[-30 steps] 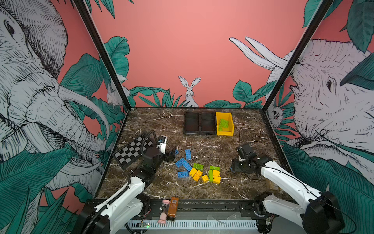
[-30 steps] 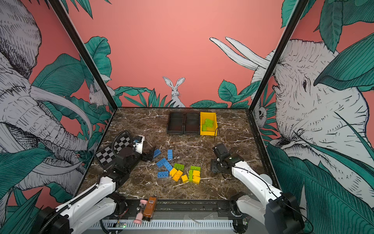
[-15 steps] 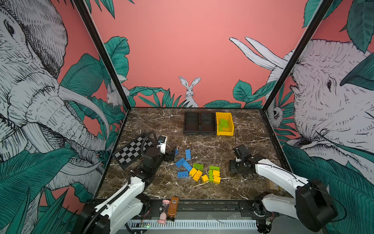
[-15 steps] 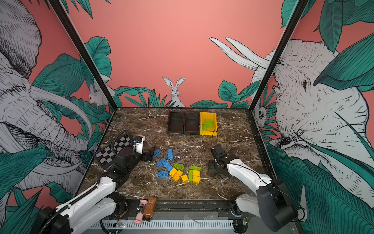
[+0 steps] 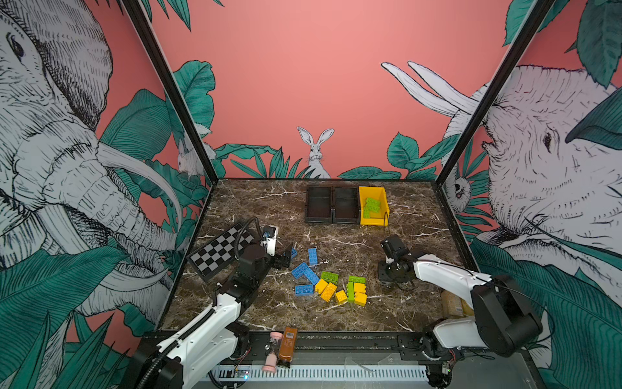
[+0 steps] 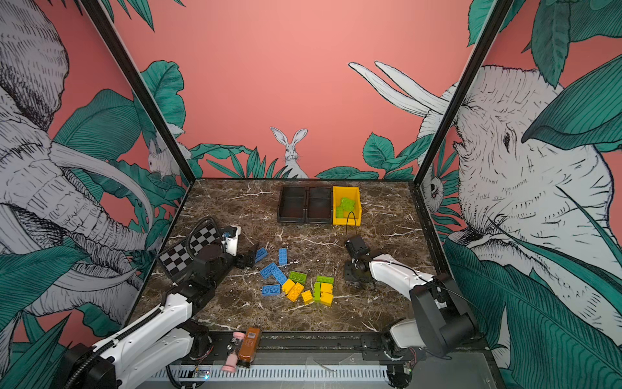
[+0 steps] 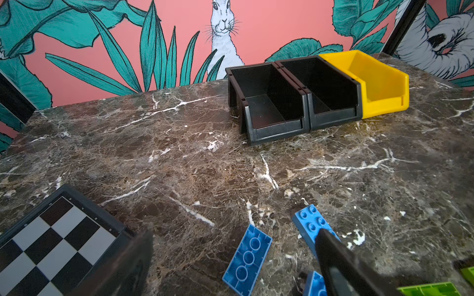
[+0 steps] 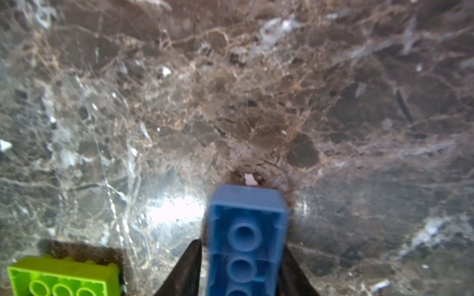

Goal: Sort the legos into containers by color
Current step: 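Lower the right gripper and grasp the blue brick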

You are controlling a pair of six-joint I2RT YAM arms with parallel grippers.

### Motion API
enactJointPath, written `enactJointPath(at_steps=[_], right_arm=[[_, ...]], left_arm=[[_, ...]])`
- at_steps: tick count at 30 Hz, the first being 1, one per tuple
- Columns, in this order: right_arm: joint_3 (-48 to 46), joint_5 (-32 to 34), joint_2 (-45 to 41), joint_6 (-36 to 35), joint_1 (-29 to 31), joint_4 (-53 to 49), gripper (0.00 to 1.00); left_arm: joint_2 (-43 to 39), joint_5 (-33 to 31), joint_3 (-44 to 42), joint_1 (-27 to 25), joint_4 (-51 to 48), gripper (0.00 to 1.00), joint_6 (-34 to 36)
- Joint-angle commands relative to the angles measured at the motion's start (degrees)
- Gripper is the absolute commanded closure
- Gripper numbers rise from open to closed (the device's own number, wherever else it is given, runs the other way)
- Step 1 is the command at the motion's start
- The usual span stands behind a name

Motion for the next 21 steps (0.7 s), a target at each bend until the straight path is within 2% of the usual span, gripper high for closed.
enactJointPath(at_steps=[1,8,13,18,21], right_arm=[[1.99,0.93,2.06,-1.55,0.96,0.59,0.64],[6.31,0.48,2.86,-2.16,3.14,1.71,0.74],[12.40,-2.01,3.81,-3.43,4.27,6.82,0.75],[23.47,-3.71,10.67,-7.56,4.74,8.69,0.76],[32.84,-5.03,17.80,-10.27,5.27,8.68,0.76]], left_arm=[[-0.69,-0.28,0.35,0.34,0.15,0.01,0.11],[-0.48,-0.38,0.31,0.16,0.30,0.01,0.10],[0.07,-0.34,0.13,0.19,0.98,0.01,-0.14],[1.16,-0.02,0.27,0.20,1.36,0.01,-0.35],[1.29,-0.15,0.20,0.20,1.54,0.01,-0.40]])
